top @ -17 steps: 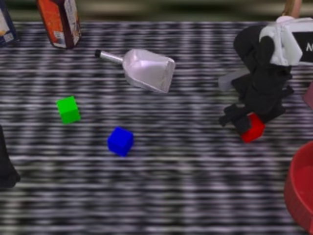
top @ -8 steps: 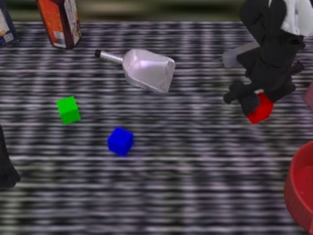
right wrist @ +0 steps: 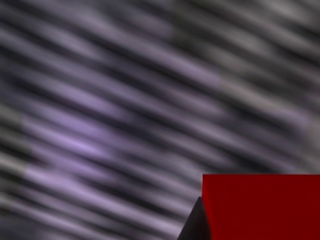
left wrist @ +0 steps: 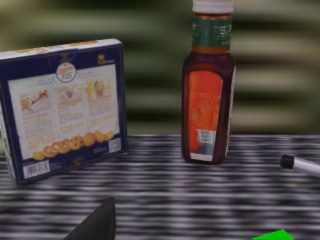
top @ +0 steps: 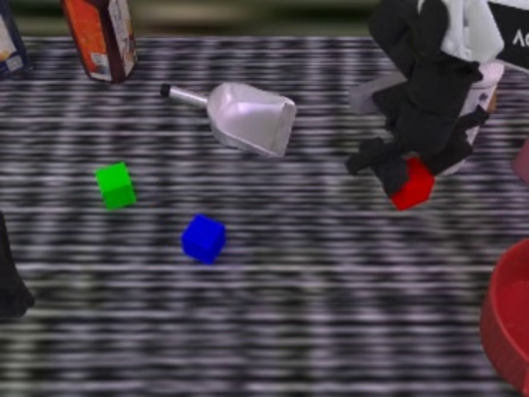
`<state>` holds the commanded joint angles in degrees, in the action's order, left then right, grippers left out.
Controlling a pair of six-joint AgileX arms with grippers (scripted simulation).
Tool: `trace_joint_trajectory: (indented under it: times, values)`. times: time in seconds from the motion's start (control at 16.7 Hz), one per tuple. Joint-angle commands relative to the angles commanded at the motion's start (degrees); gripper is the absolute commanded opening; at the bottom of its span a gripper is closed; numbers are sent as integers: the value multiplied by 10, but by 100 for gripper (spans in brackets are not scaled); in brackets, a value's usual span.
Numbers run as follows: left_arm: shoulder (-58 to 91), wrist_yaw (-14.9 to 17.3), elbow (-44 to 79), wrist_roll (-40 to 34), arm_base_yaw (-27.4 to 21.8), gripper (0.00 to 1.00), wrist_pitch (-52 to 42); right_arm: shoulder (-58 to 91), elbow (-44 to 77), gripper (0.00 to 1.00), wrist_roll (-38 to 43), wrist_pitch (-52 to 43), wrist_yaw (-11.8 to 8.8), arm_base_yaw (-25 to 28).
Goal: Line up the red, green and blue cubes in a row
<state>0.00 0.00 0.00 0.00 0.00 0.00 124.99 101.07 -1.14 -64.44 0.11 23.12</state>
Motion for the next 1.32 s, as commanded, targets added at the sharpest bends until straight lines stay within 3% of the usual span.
trace_joint_trajectory:
  times: [0.72,0.9,1.32]
  values:
    - [0,0,0,0,0,100,0,95,183,0,514,-108,14,284]
    - [0,0,0,0,0,100,0,97,204,0,565,-115,18,319]
    - [0,0,0,0,0,100,0,96,195,0,569,-105,17,321]
